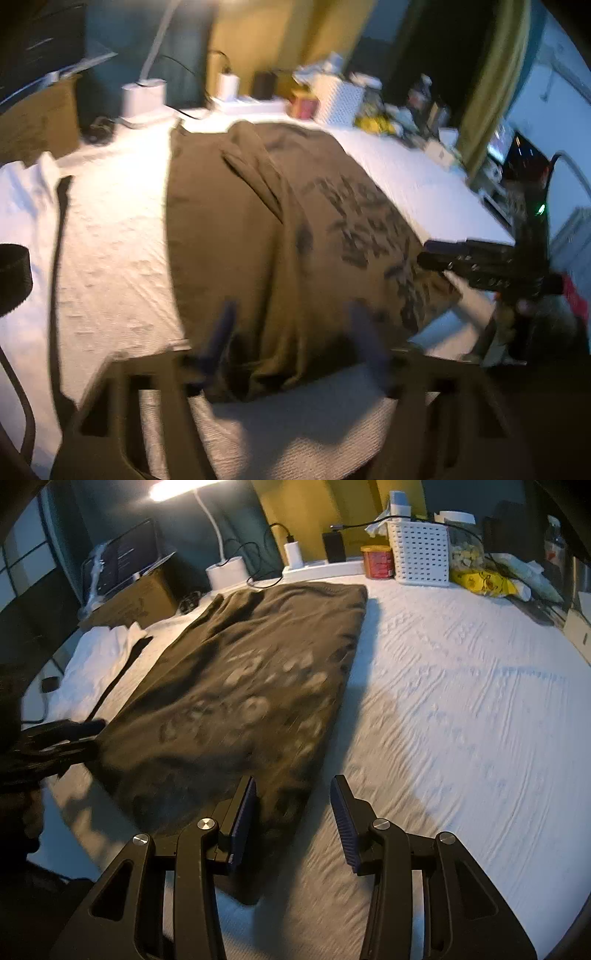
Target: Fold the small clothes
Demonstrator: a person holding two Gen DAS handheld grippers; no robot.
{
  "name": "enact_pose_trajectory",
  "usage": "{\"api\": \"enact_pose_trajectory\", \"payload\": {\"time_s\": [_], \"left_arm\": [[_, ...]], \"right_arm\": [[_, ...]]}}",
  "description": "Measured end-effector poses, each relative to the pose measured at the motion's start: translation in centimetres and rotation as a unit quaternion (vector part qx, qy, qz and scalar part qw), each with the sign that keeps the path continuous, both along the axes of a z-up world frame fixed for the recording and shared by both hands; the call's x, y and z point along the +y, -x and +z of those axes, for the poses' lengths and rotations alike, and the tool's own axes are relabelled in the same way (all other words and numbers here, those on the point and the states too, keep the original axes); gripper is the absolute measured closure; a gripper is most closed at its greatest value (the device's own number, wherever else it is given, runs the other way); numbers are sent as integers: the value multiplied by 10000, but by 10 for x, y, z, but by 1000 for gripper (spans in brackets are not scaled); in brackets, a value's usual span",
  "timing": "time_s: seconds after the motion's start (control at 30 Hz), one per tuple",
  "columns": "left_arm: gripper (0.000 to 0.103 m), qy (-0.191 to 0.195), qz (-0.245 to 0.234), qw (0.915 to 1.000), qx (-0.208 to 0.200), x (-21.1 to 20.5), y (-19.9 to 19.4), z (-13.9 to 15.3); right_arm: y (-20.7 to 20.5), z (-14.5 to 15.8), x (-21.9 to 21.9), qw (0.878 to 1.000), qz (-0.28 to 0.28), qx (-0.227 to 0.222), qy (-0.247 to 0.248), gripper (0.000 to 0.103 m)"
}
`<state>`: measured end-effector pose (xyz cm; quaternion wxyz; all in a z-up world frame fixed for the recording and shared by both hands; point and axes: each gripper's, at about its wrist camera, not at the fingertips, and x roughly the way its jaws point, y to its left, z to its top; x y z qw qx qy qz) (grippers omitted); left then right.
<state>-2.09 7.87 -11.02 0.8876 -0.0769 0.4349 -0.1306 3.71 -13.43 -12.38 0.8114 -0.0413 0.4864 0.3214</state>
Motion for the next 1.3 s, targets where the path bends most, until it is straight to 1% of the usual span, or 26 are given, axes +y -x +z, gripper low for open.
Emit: {"api": "enact_pose_trajectory", "payload": {"time_s": [0.03,0.07,0.1,0.13,0.2,0.3,0.4,0.5,0.57,0.67,0.7,0.73,0.77,0.8,0.87,0.93,1.1,1.17,1.2,1.23,1.3], "left_arm": [[79,-94,-14,9999,135,-1,-2,-6],[81,-109,-1,9998,169,-1,-3,-10],[90,-91,5,9998,166,0,-2,-11],[102,-64,6,9998,165,1,0,-9],[102,-18,87,9999,70,4,4,-3],[102,-88,198,9997,-151,3,14,11],[102,-126,308,9991,-272,3,22,20],[102,-185,411,9987,-223,6,25,17],[102,-178,463,9988,-41,9,23,6],[102,-121,500,9986,90,8,25,-4],[102,-129,502,9986,105,8,25,-5],[102,-127,512,9986,108,8,26,-5],[102,-133,509,9985,116,8,26,-5],[102,-138,499,9986,118,8,26,-4],[101,-122,504,9986,135,7,26,-2],[101,-100,484,9986,168,5,24,-1],[100,-31,219,9994,264,-9,21,0],[95,-5,38,9994,357,-18,19,-1],[90,2,-49,9991,412,-22,19,-2],[88,16,-149,9988,475,-27,19,-4],[88,30,-366,9974,625,-34,19,-9]], "right_arm": [[4,0,0,10000,24,8,-10,58],[8,0,0,10000,44,0,-18,58],[12,0,1,10000,57,-9,-26,58],[16,0,1,10000,66,-20,-35,58],[21,-1,3,9999,74,-39,-60,58],[25,-1,5,9999,95,-67,-77,59],[26,-1,5,9999,118,-81,-60,59],[28,-1,4,9999,125,-71,-75,58],[31,-1,3,9998,149,-93,-84,58],[37,-1,4,9995,274,-152,-96,59],[40,-1,5,9992,334,-164,-110,61],[42,-2,6,9991,376,-172,-121,70],[43,-3,6,9990,398,-165,-117,86],[43,-2,5,9989,398,-161,-162,90],[41,0,1,9988,387,-121,-273,94],[40,5,-2,9987,390,-165,-290,95],[36,10,-15,9992,271,-276,-81,95],[35,6,-25,9996,165,-233,11,96],[35,6,-30,9997,128,-213,43,96],[36,6,-35,9997,111,-197,59,96],[39,7,-41,9998,66,-173,71,96]]}}
